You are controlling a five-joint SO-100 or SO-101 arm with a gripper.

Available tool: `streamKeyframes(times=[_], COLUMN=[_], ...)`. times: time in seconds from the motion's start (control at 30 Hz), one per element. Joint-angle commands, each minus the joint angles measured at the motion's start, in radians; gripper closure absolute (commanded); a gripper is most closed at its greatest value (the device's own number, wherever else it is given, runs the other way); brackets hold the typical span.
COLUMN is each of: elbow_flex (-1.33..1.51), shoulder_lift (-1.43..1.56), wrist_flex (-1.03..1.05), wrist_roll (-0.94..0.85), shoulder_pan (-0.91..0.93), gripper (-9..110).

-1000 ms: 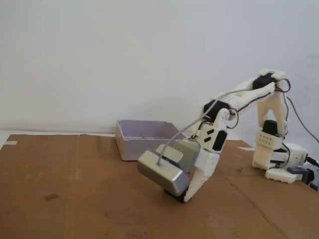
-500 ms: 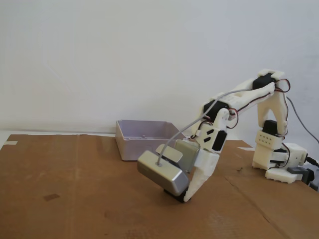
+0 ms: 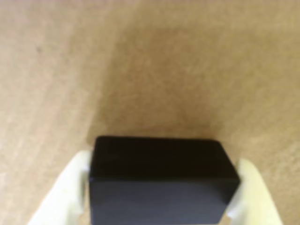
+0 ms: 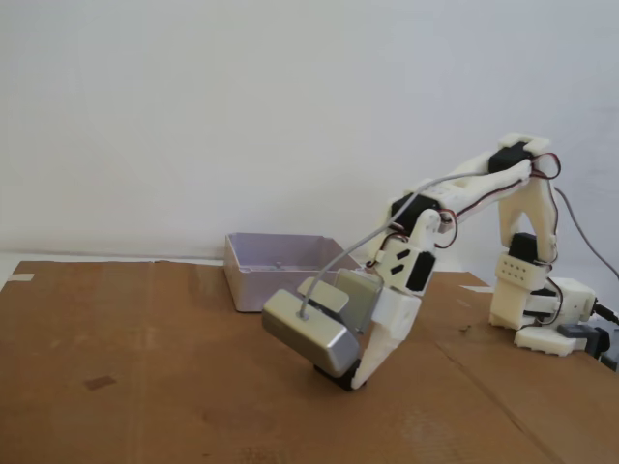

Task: Grasp a block and put it in the box.

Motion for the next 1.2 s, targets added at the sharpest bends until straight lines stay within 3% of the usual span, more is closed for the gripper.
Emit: streamKeyframes(times=[0.0,1.17], elbow_flex=[-0.109,-0.114], shoulder_lift=[0.081,0.316], wrist_flex=[-0.005,-0.008], wrist_roll=[0.009,0.002], shoulder_pan=[0.021,0.167], gripper=[101,101])
